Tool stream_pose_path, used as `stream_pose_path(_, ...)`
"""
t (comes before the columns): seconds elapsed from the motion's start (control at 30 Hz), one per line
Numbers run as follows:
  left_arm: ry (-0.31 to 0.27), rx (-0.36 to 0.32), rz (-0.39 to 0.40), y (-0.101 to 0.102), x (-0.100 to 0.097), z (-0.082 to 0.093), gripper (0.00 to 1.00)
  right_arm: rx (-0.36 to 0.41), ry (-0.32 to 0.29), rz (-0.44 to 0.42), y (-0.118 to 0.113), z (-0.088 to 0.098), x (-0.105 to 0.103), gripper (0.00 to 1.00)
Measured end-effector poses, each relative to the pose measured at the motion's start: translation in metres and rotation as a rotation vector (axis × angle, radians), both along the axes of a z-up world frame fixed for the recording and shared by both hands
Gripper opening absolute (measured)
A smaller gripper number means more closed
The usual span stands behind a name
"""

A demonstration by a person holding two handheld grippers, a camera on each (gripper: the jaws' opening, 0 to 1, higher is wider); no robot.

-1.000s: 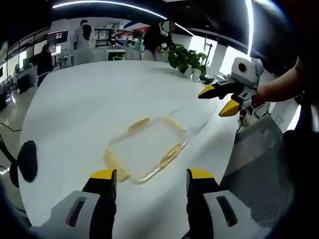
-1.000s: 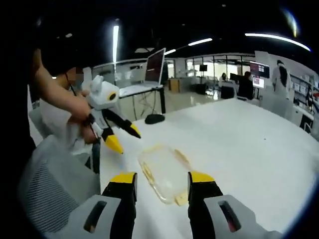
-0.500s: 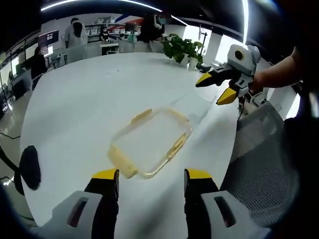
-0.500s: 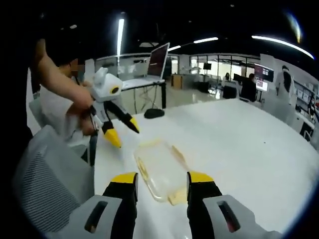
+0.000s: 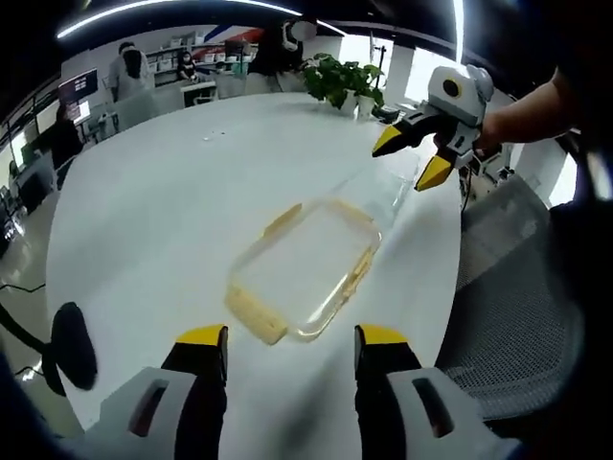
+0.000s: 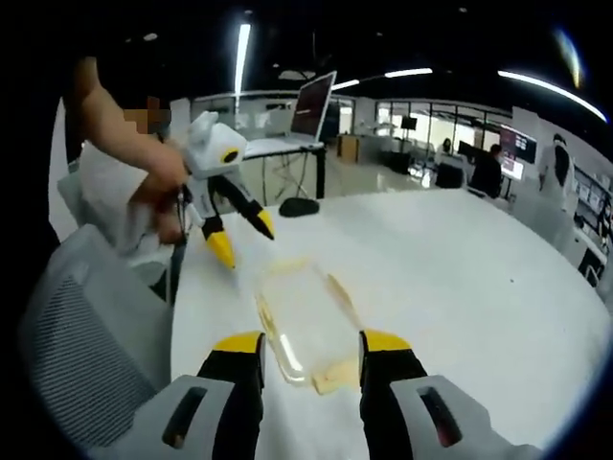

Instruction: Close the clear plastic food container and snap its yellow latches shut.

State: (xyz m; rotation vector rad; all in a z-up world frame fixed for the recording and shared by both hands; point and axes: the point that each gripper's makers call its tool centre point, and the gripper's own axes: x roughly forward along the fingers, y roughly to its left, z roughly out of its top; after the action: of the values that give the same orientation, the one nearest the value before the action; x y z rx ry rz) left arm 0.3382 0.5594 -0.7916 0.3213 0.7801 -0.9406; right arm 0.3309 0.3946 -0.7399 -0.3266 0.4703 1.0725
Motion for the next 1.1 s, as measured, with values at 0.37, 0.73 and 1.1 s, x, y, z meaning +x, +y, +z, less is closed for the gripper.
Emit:
stream_pose_path(0.37, -0.001, 0.043, -0.052, 0.005, 0.005, -0.003, 0.49, -0.049, 0.003, 0.008, -0.003, -0.008, 0.003, 0.36)
stream_pose_path(0.73, -0.003, 0.094, -0.118, 0.005, 0.009, -0.009, 0.50, -0.120, 0.005, 0.048, -0.004, -0.018, 0.008, 0.38)
stream_pose_path(1.1, -0.002, 0.137, -0.163, 0.008, 0.016, -0.014, 0.50, -0.172, 0.016, 0.084, -0.005, -0.025, 0.014, 0.39)
